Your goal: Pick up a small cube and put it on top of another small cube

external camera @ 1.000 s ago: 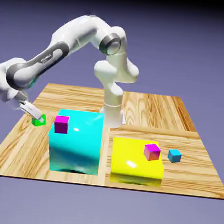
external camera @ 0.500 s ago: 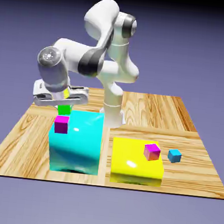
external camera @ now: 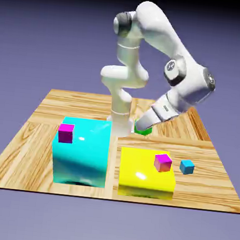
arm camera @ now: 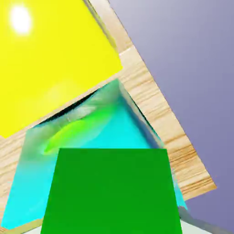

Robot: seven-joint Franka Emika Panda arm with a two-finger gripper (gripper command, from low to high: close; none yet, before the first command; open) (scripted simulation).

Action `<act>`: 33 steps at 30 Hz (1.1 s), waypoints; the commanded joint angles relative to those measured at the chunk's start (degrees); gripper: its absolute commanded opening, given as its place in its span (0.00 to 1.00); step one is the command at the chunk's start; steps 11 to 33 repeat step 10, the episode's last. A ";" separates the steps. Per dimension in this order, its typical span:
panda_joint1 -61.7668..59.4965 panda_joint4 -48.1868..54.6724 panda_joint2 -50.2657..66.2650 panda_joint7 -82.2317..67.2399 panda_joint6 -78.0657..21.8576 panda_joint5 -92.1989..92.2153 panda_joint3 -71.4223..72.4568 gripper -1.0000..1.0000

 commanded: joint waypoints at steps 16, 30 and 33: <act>2.26 -5.95 3.84 3.66 4.88 -1.82 3.46 1.00; 2.26 -5.95 3.84 3.66 4.88 -1.82 3.46 1.00; 2.26 -5.95 3.84 3.66 4.88 -1.82 3.46 1.00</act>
